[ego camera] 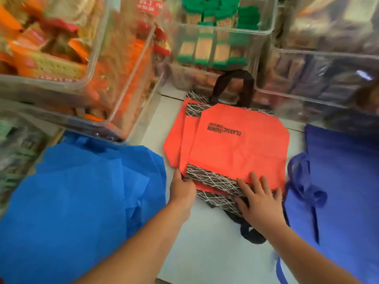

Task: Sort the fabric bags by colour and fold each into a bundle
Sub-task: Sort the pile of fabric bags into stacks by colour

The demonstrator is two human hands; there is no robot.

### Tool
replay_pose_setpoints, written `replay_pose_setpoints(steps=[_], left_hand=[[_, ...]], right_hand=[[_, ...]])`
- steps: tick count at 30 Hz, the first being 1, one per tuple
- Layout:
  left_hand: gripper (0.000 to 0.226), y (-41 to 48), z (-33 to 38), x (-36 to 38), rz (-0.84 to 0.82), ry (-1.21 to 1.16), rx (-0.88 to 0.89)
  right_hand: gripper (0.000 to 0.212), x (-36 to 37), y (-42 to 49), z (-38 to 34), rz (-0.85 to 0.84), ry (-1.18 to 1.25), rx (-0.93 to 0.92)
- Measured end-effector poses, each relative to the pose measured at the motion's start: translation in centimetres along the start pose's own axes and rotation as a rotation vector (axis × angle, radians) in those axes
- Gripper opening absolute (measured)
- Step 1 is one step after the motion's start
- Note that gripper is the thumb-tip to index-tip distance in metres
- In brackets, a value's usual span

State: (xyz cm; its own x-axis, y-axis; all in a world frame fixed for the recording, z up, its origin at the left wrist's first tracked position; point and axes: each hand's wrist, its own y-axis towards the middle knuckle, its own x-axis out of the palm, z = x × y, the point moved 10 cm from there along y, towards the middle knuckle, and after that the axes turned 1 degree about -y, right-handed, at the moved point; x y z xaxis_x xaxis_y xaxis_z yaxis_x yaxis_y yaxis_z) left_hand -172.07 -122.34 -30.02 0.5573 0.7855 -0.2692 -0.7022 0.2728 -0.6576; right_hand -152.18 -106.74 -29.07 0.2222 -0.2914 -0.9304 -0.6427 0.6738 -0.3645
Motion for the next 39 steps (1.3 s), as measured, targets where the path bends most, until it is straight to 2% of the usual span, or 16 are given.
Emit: replay_pose_setpoints(steps=[2, 4, 8, 10, 12, 14, 16, 18, 20, 23, 27, 28, 30, 33, 36, 39], left_hand=[[0.045, 1.3, 1.2, 0.6, -0.016, -0.048, 0.005], [0.054, 2.9, 2.2, 0.7, -0.051, -0.098, 0.015], [0.04, 2.4, 3.3, -0.9, -0.114, 0.014, 0.12], [0.035, 0.4, 3.7, -4.3, 0.003, 0.108, 0.275], [0.031, -2.5, 3.3, -8.7, 0.199, 0.305, 0.474], [0.054, -5.1, 1.3, -11.1, 0.265, 0.645, 0.527], [0.092, -5.7, -3.5, -11.9, 0.129, 0.958, 0.326], [0.117, -5.8, -7.8, -12.9, 0.035, 1.077, 0.16], [0.127, -5.3, -10.3, -14.2, 0.016, 1.098, 0.103], [0.122, -4.2, -12.7, -16.2, -0.022, 1.148, 0.087], [0.109, -2.4, -12.7, -19.6, -0.052, 1.157, 0.167], [0.107, -1.8, -12.5, -20.7, -0.054, 1.151, 0.18], [0.105, -0.7, -12.1, -22.8, -0.047, 1.135, 0.182], [0.114, 0.1, -11.1, -24.7, -0.034, 1.034, 0.167], [0.121, -0.1, -9.4, -24.0, -0.026, 0.889, 0.173], [0.108, -1.8, -6.4, -21.4, 0.1, 0.845, 0.309]], right_hand=[[0.074, -1.2, 0.1, 0.4, 0.107, -0.006, 0.002], [0.083, -1.8, 0.6, -1.5, 0.159, -0.006, -0.113], [0.087, 0.2, 1.7, -4.6, -0.062, -0.062, -0.165], [0.086, 0.5, 2.1, -4.7, -0.17, -0.096, -0.095], [0.091, -0.7, 2.0, -6.2, -0.15, -0.167, -0.062], [0.091, -2.4, 0.9, -10.6, -0.028, -0.112, -0.169], [0.07, -3.0, -1.2, -16.2, 0.095, 0.213, -0.352], [0.056, -1.0, -2.9, -20.6, -0.082, 0.556, -0.345], [0.061, 1.6, -4.2, -23.9, -0.323, 0.759, -0.25], [0.063, 3.9, -4.6, -26.4, -0.463, 0.908, -0.109], [0.063, 2.9, -3.3, -27.1, -0.201, 0.568, -0.178], [0.067, 3.2, -3.2, -27.5, -0.218, 0.541, -0.181], [0.075, 3.7, -3.3, -28.6, -0.316, 0.622, -0.149], [0.061, 3.8, -3.5, -29.7, -0.419, 0.811, -0.114], [0.054, 2.4, -3.2, -28.6, -0.389, 0.858, -0.199], [0.05, 1.1, -3.7, -24.7, -0.338, 0.807, -0.139]])
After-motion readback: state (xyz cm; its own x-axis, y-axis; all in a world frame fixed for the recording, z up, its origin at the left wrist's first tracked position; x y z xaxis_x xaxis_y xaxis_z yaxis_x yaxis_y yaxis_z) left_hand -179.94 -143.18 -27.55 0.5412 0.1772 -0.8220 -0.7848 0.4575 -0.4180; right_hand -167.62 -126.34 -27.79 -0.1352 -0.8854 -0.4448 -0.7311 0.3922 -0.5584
